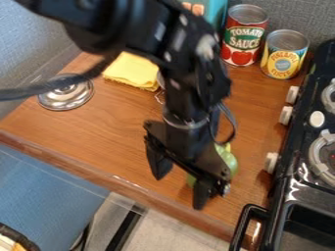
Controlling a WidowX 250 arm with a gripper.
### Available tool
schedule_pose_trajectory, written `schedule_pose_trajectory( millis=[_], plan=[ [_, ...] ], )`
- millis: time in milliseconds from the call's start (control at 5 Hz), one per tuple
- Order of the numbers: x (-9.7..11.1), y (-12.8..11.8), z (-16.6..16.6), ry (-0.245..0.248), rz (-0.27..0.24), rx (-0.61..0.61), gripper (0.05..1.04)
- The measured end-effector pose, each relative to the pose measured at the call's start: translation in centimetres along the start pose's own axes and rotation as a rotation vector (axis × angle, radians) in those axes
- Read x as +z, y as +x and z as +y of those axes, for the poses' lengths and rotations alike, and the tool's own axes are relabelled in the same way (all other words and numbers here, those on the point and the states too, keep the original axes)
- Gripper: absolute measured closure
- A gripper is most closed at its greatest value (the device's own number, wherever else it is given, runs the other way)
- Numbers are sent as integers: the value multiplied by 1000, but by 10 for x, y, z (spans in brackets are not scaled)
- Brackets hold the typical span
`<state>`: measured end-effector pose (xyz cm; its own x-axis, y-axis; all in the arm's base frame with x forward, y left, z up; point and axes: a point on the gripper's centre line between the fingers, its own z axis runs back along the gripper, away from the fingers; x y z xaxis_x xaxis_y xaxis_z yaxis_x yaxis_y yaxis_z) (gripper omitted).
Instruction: Put the green pepper on top of the yellow cloth
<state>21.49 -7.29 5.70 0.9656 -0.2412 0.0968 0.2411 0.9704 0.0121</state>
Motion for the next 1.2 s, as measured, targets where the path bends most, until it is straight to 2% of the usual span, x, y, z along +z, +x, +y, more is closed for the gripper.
schedule_pose_trajectory(
  millis=[200,400,600,800,1000,1200],
  plan=[
    [-20,13,1,31,5,42,83],
    [-24,29,-2,29,-6,63,83],
    [-27,42,-4,19,-20,83,129],
    [-29,49,-7,10,-19,77,285],
    [-29,47,-8,0,3,64,297],
    [5,56,-6,-34,-53,50,297]
  ],
)
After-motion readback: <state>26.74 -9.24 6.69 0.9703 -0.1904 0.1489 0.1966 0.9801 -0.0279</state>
